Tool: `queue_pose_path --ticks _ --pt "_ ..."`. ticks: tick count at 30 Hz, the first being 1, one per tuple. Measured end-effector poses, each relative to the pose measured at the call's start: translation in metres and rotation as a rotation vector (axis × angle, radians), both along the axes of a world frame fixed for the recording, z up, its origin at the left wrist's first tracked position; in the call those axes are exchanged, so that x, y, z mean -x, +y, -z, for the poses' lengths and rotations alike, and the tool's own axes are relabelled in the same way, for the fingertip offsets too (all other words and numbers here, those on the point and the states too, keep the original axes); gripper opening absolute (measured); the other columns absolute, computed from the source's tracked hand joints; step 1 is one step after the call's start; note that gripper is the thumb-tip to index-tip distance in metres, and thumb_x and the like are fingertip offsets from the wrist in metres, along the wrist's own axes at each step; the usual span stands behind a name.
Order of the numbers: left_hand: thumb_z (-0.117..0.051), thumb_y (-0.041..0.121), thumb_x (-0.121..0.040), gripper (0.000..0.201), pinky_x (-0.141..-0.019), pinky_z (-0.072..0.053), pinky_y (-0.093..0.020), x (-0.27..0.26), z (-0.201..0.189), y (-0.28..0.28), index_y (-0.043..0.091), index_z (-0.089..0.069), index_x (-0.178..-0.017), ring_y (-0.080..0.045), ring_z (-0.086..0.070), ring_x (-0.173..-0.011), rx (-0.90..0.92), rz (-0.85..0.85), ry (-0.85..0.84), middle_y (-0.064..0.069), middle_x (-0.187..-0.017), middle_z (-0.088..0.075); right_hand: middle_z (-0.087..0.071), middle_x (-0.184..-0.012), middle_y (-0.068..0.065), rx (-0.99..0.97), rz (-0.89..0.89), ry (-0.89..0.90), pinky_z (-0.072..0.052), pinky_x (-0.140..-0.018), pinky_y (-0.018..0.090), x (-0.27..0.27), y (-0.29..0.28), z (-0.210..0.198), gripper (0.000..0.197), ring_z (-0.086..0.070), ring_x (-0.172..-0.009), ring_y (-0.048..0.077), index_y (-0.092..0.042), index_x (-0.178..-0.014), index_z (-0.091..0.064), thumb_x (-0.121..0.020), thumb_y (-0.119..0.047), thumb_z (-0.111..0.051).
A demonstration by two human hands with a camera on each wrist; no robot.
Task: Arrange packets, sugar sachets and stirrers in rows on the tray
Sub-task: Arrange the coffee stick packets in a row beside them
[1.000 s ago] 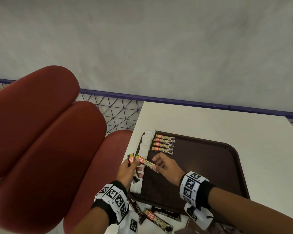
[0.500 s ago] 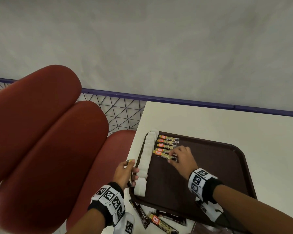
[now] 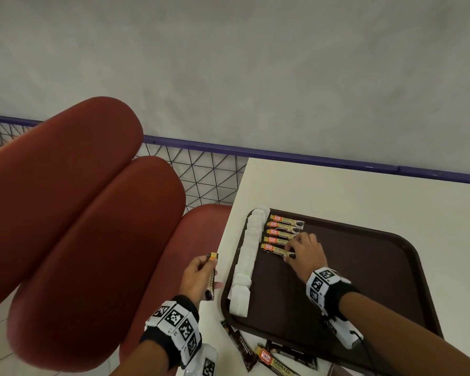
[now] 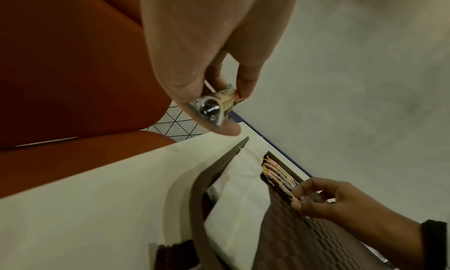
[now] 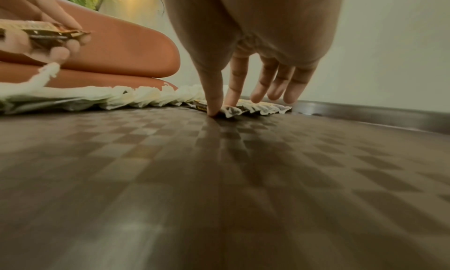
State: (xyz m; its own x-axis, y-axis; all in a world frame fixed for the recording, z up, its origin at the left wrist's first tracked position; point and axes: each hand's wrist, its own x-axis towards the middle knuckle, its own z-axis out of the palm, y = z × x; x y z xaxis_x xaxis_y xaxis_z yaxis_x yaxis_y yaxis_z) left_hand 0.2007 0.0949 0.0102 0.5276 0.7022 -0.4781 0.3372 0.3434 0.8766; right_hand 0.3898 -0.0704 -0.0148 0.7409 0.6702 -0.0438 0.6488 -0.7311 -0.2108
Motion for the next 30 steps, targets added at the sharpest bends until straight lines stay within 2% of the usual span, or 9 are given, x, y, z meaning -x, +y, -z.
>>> queue_pose_path --ticks 1,3,4,6,7,14,20,25,30 --pt "-0.057 0.015 -0.091 0.003 -0.062 -0.043 -0.029 0.000 -0.001 0.000 0.012 -0.059 -0.091 -0.012 -0.063 -0.055 -0.007 0.008 0.007 -0.008 -0.082 -0.055 -0.044 -0.126 -0.001 -0.002 0.003 0.000 -0.032 -0.097 0.027 0.000 0.002 0.000 0.030 -0.036 -0.118 0.019 -0.023 -0.114 -0.054 -0.087 -0.035 -0.057" --pt "-0.059 0.017 -0.090 0.006 -0.060 -0.042 -0.029 0.001 -0.001 0.000 0.012 -0.060 -0.093 -0.020 -0.061 -0.065 -0.034 0.016 0.022 -0.007 -0.085 -0.057 -0.044 -0.126 0.000 -0.007 0.010 0.001 -0.033 -0.097 0.028 -0.001 0.004 0.000 0.030 -0.037 -0.118 0.019 -0.022 -0.115 -0.054 -0.088 -0.034 -0.057" --pt "-0.060 0.017 -0.089 0.006 -0.064 -0.045 -0.032 0.001 -0.001 0.000 0.013 -0.062 -0.092 -0.024 -0.060 -0.073 -0.057 0.017 0.021 -0.009 -0.087 -0.061 -0.044 -0.126 0.000 -0.010 0.012 0.001 -0.033 -0.097 0.028 -0.001 0.004 -0.001 0.031 -0.037 -0.118 0.019 -0.022 -0.116 -0.053 -0.088 -0.034 -0.057" --pt "-0.063 0.017 -0.087 0.006 -0.079 -0.049 -0.040 0.003 -0.002 0.000 0.012 -0.065 -0.090 -0.030 -0.061 -0.087 -0.086 0.024 0.005 -0.014 -0.095 -0.068 -0.045 -0.126 0.000 -0.018 0.011 0.003 -0.033 -0.097 0.028 0.000 0.004 -0.002 0.033 -0.038 -0.118 0.019 -0.021 -0.118 -0.052 -0.087 -0.033 -0.057" --pt "-0.064 0.016 -0.086 0.006 -0.082 -0.049 -0.041 0.003 -0.003 0.000 0.012 -0.066 -0.089 -0.030 -0.061 -0.088 -0.087 0.029 -0.004 -0.017 -0.098 -0.068 -0.045 -0.126 0.000 -0.026 0.010 0.004 -0.034 -0.097 0.028 0.000 0.004 -0.003 0.034 -0.038 -0.118 0.019 -0.021 -0.119 -0.052 -0.087 -0.033 -0.057" --pt "-0.062 0.010 -0.087 0.005 -0.066 -0.044 -0.026 -0.002 -0.014 -0.010 0.013 -0.058 -0.085 -0.015 -0.055 -0.072 -0.082 0.045 -0.057 -0.004 -0.081 -0.060 -0.050 -0.120 -0.002 -0.200 -0.099 0.086 -0.035 -0.098 0.027 0.018 0.000 -0.013 0.029 -0.040 -0.115 0.017 -0.019 -0.114 -0.054 -0.089 -0.032 -0.056" --pt "-0.061 0.004 -0.087 0.012 -0.049 -0.052 -0.019 -0.016 -0.020 -0.027 0.007 -0.051 -0.082 -0.010 -0.060 -0.053 0.027 0.009 -0.118 -0.011 -0.076 -0.059 -0.054 -0.108 -0.004 -0.395 -0.296 0.250 -0.038 -0.091 0.025 0.052 -0.002 -0.032 0.026 -0.043 -0.103 0.011 -0.016 -0.108 -0.056 -0.089 -0.034 -0.055" --pt "-0.062 0.003 -0.086 0.015 -0.055 -0.056 -0.023 -0.024 -0.026 -0.046 0.007 -0.048 -0.082 -0.017 -0.064 -0.057 0.098 0.025 -0.167 -0.016 -0.078 -0.062 -0.052 -0.096 -0.010 -0.437 -0.320 0.275 -0.034 -0.082 0.019 0.068 -0.005 -0.040 0.028 -0.042 -0.092 0.007 -0.019 -0.108 -0.056 -0.084 -0.032 -0.062" --pt "-0.061 0.003 -0.087 0.014 -0.059 -0.058 -0.025 -0.023 -0.029 -0.059 0.005 -0.047 -0.085 -0.021 -0.065 -0.062 0.141 0.049 -0.173 -0.018 -0.079 -0.062 -0.055 -0.096 -0.010 -0.406 -0.291 0.262 -0.033 -0.082 0.019 0.064 -0.015 -0.040 0.025 -0.040 -0.091 0.004 -0.019 -0.105 -0.059 -0.085 -0.032 -0.062"
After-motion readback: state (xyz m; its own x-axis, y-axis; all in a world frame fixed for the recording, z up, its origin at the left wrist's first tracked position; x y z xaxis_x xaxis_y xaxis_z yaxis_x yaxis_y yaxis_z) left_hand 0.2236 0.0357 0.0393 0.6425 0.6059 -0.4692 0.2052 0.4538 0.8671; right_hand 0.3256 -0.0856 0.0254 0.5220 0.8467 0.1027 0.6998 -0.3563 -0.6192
